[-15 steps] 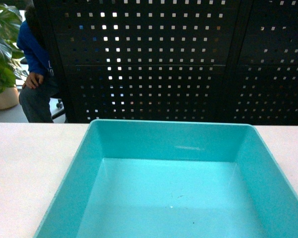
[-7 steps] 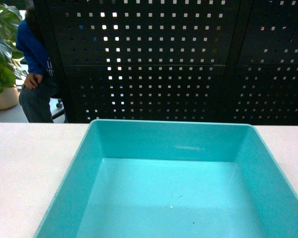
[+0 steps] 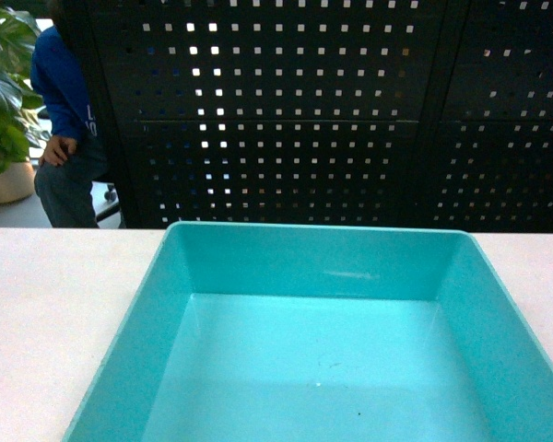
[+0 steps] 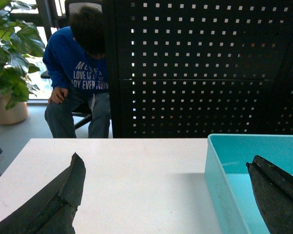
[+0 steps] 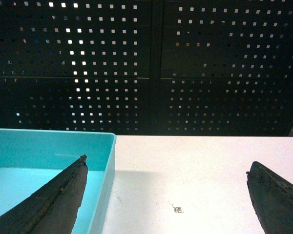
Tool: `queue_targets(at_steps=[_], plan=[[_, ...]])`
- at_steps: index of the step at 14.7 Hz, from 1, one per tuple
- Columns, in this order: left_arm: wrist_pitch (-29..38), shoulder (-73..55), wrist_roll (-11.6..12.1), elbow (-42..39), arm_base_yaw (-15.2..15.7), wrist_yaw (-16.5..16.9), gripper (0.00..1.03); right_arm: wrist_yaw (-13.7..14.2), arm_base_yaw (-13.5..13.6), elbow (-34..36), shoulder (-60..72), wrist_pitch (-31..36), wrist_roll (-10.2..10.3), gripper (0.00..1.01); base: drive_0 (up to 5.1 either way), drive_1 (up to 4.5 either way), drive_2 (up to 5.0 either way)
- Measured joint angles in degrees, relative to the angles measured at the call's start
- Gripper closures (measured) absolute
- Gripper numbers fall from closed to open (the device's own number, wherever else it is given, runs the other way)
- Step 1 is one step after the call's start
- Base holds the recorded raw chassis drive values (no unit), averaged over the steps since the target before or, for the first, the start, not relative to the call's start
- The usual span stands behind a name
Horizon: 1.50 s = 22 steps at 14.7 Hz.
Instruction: Stack blue boxes stably on right
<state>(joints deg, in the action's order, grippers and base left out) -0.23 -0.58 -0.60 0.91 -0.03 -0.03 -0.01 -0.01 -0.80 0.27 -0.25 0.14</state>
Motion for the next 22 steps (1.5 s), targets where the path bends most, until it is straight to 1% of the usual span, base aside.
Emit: queue_targets(at_steps=[16, 17, 18, 19, 20, 21, 22], plan=[[-0.02, 0.0, 0.0, 0.0, 0.0, 0.0, 0.05, 0.0, 0.0, 0.0, 0.0, 0.02, 0.0, 0.03, 0.0, 0.0, 0.0], [-0.17, -1.18, -0.68, 0.17, 1.18, 2.49, 0.05, 0.52, 0.79, -0.13, 1.55, 1.88, 0.35, 0.03, 0.0, 0.0, 0.0], [-2.32, -10.34, -4.2, 2.99, 7.85, 12.63, 0.05, 1.33, 5.11, -2.49, 10.97, 7.54, 1.18, 0.03, 0.0, 0.0, 0.0], [-0.76, -22.25, -7.5, 7.17, 13.29, 21.29, 0.05, 1.84, 9.11, -6.84, 22.71, 14.43, 0.22, 0.03, 0.0, 0.0, 0.0], [-3.61, -35.82, -9.6, 14.03, 15.3, 31.5, 0.05, 0.02, 10.4, -14.21, 37.13, 19.5, -1.14, 0.03, 0.0, 0.0, 0.0], [-11.91, -48.02, -9.99, 21.09, 15.43, 39.54, 0.05, -1.4, 9.9, -21.2, 49.64, 19.08, -1.53, 0.03, 0.0, 0.0, 0.0], [-13.62, -61.22, -11.47, 26.45, 13.97, 41.51, 0.05, -4.15, 8.74, -28.15, 63.73, 14.8, -1.16, 0.03, 0.0, 0.0, 0.0]])
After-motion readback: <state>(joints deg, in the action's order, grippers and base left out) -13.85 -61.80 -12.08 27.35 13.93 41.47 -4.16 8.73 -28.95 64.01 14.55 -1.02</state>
